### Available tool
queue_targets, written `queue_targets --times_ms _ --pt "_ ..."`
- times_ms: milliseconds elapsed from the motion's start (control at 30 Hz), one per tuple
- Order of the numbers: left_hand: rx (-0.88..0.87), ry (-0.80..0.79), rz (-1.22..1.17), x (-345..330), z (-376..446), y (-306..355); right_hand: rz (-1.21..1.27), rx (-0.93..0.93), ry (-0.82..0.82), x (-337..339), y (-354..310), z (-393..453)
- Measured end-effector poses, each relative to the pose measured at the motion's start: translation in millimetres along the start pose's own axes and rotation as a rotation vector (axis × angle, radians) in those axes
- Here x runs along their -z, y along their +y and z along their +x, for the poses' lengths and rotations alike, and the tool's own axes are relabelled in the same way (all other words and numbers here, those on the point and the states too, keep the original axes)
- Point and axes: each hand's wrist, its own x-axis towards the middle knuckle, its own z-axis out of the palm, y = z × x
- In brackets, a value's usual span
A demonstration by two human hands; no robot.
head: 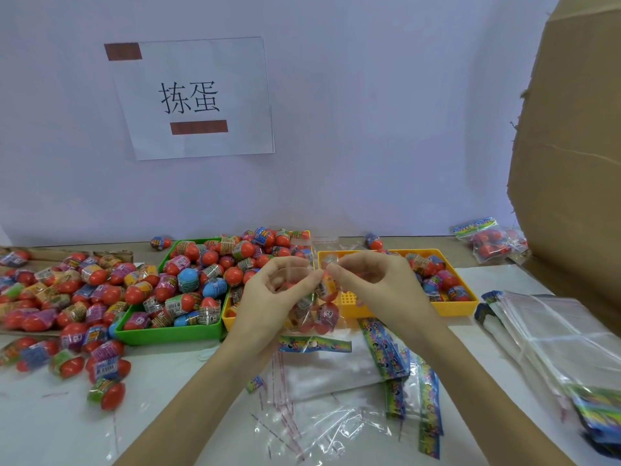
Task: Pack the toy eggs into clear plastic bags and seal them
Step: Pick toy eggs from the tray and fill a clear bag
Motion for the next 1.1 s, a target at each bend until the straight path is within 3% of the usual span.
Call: queue_targets --times_ms 300,433,567,867,1100 --pt "0.084 -0.107 -0.041 -3 5 9 0.072 -0.017 0.109 7 2 1" --pt "-0.016 -0.187 -0.008 8 5 8 0.085 -0.050 0.149 10 3 1" --pt "-0.106 -0.113 0.141 9 5 3 0.086 -0.062 0.139 10 2 1" --pt "-0.098 0.066 0.106 9 5 2 0.027 -0.067 0.133 11 2 2" --pt "-0.029 0.024 0.001 3 2 0 -0.027 -0.102 0.206 8 3 3"
